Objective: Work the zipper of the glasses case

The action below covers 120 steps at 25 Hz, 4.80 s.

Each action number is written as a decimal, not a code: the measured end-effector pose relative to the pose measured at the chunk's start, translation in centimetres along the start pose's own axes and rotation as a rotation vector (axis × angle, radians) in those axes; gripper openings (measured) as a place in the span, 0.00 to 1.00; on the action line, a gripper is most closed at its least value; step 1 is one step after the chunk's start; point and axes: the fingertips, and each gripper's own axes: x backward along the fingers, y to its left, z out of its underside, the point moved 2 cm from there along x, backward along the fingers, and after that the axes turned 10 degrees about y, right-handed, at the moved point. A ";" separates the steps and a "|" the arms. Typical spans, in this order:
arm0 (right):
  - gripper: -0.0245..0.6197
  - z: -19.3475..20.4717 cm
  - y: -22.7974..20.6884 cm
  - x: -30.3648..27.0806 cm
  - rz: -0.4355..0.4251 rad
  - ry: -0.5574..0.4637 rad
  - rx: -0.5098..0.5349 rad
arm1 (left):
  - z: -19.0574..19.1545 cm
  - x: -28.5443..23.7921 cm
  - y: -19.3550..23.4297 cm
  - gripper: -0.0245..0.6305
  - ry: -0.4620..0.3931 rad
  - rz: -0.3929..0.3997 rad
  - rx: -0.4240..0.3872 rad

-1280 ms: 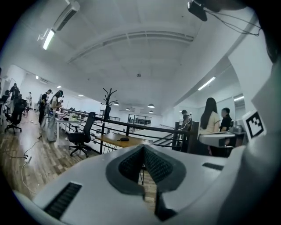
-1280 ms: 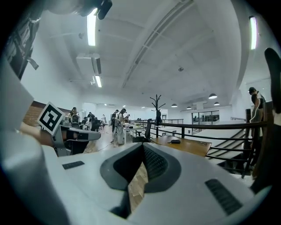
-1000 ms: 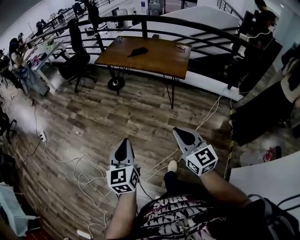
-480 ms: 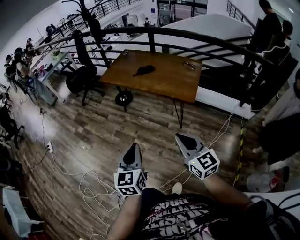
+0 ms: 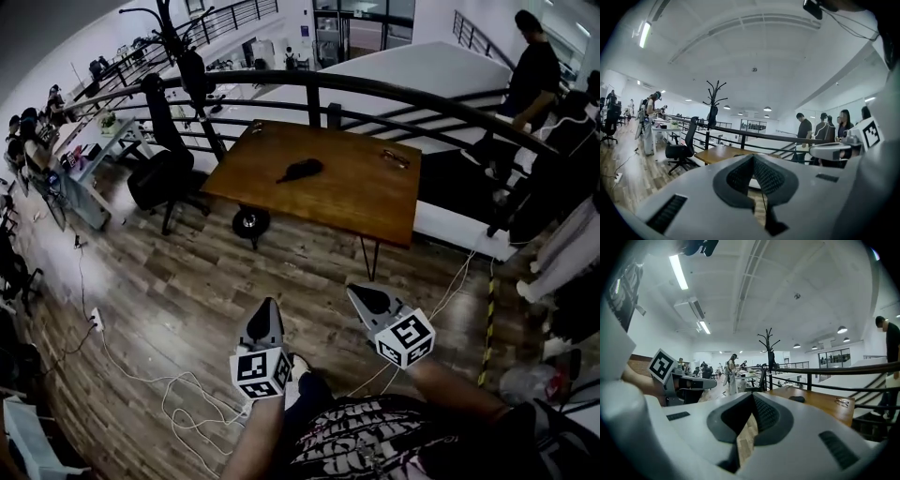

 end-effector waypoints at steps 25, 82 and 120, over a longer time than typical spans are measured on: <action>0.04 -10.0 -9.1 -30.3 0.061 0.086 -0.018 | -9.7 -26.1 19.4 0.04 0.091 0.191 -0.007; 0.26 8.9 -42.0 -63.7 -0.116 0.867 0.541 | -10.4 -74.8 32.7 0.04 0.571 0.368 -0.094; 0.40 -10.2 -44.1 -59.1 -0.292 0.248 -0.078 | -20.3 -69.8 26.8 0.04 0.320 0.563 -0.178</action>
